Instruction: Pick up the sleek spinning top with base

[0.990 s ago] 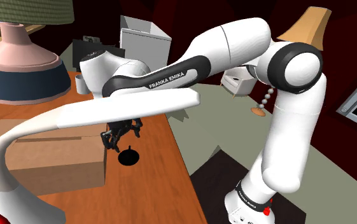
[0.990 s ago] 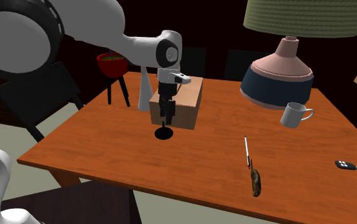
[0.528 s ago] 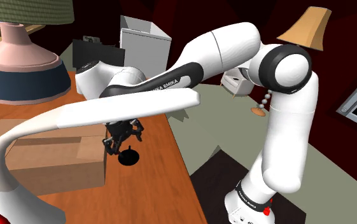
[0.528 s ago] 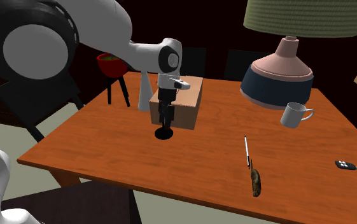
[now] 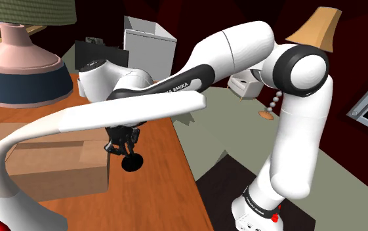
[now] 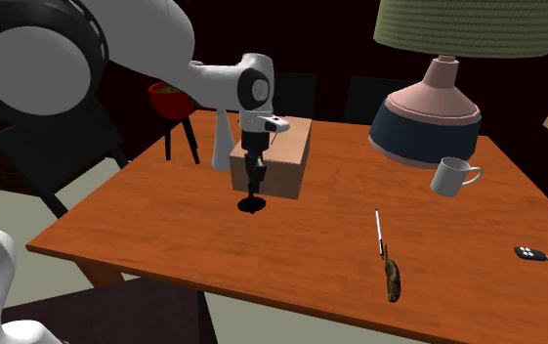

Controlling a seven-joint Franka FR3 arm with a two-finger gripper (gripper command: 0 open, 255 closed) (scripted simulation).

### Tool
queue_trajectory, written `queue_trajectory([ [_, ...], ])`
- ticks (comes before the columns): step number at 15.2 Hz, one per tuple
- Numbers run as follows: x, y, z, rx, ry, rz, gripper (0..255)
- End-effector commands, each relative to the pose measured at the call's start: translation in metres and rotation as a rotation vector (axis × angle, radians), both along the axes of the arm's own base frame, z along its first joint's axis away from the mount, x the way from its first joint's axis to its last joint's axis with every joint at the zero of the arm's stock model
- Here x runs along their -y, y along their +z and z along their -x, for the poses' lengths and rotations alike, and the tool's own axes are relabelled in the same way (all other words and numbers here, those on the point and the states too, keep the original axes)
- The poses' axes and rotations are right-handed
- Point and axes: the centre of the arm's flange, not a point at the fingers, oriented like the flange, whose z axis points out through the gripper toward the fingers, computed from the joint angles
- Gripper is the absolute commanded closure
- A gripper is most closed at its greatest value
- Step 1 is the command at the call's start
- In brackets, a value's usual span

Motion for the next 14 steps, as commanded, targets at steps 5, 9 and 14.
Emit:
queue_trajectory([
  [5,-0.002,-0.039,-0.008,-0.045,-0.007,-0.005,255],
  [9,-0.002,-0.018,-0.008,-0.045,-0.007,-0.005,255],
  [14,-0.002,0.008,-0.008,-0.045,-0.007,-0.005,255],
])
